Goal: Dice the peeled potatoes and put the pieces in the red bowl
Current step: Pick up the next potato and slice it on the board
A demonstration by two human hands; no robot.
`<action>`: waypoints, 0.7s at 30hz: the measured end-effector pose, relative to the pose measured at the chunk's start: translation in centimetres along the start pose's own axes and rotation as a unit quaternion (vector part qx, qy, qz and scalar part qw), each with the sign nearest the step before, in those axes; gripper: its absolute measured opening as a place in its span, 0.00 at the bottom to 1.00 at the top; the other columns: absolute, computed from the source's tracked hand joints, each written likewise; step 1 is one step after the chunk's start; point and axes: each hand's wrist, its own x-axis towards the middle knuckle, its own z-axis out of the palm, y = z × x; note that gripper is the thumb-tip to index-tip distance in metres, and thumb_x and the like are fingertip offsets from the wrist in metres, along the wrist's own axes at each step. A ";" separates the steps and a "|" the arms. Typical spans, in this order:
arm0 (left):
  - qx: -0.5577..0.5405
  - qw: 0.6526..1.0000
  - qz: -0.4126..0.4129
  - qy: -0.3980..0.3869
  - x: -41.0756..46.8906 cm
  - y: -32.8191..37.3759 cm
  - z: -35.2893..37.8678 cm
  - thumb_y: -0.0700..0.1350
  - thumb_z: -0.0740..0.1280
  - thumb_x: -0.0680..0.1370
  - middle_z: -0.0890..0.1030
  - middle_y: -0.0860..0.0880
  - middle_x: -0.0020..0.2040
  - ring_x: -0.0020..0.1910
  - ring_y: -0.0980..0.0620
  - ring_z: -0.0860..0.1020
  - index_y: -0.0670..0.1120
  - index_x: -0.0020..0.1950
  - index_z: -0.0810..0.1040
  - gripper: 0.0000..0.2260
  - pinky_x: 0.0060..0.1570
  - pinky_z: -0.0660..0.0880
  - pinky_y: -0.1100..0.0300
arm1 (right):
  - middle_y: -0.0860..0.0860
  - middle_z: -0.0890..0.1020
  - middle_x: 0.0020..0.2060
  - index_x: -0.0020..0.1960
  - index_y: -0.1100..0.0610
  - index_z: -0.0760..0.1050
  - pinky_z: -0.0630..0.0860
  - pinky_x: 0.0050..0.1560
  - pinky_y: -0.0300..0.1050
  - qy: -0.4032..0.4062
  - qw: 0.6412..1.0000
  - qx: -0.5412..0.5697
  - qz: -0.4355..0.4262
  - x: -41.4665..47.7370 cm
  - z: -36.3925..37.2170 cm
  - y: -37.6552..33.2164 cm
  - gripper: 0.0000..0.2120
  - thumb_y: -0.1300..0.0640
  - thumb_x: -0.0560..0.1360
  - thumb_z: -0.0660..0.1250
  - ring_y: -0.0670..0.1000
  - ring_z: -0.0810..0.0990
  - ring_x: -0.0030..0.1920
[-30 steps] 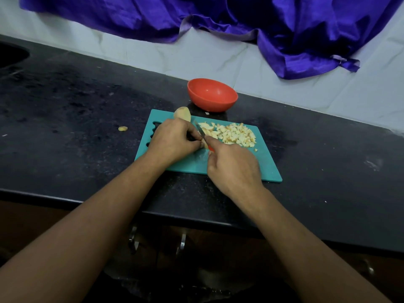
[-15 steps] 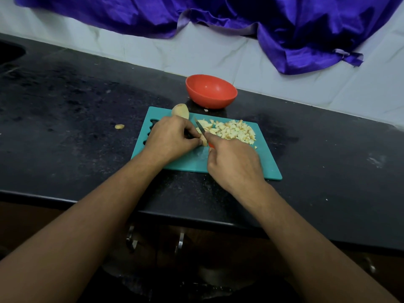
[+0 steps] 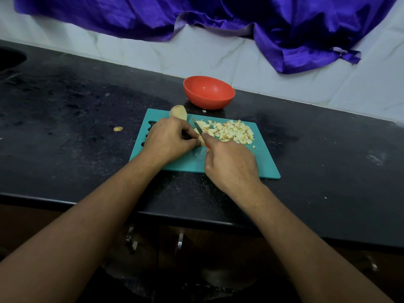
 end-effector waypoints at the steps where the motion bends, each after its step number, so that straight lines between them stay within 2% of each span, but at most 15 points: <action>1: 0.001 1.000 0.000 0.000 0.0 0.0 0.0 0.53 0.78 0.73 0.84 0.61 0.42 0.45 0.60 0.81 0.57 0.47 0.86 0.05 0.53 0.80 0.53 | 0.48 0.73 0.37 0.80 0.44 0.62 0.68 0.38 0.48 0.001 1.000 0.000 -0.002 -0.1 0.0 0.0 0.24 0.53 0.84 0.57 0.52 0.72 0.39; 9: 0.008 1.000 0.004 -0.001 0.0 0.1 0.0 0.52 0.78 0.74 0.85 0.60 0.43 0.46 0.60 0.81 0.56 0.48 0.87 0.05 0.53 0.80 0.53 | 0.46 0.67 0.33 0.79 0.45 0.63 0.67 0.37 0.48 -0.013 1.000 -0.017 -0.011 -0.5 0.1 0.3 0.24 0.53 0.83 0.58 0.51 0.73 0.38; 14: 0.011 1.000 0.009 0.001 -0.1 0.2 0.0 0.51 0.78 0.74 0.85 0.61 0.43 0.46 0.60 0.81 0.55 0.47 0.87 0.04 0.55 0.80 0.54 | 0.47 0.73 0.37 0.79 0.44 0.63 0.67 0.39 0.48 -0.023 0.999 -0.022 -0.012 -0.8 0.2 0.7 0.24 0.52 0.83 0.57 0.51 0.74 0.40; 21: 0.007 1.000 0.008 0.004 -0.1 0.3 0.0 0.52 0.78 0.74 0.83 0.62 0.41 0.43 0.61 0.79 0.54 0.48 0.87 0.05 0.51 0.78 0.57 | 0.43 0.71 0.35 0.78 0.40 0.65 0.65 0.35 0.46 -0.028 0.999 0.018 0.002 -1.8 -0.1 2.3 0.23 0.49 0.84 0.57 0.46 0.70 0.34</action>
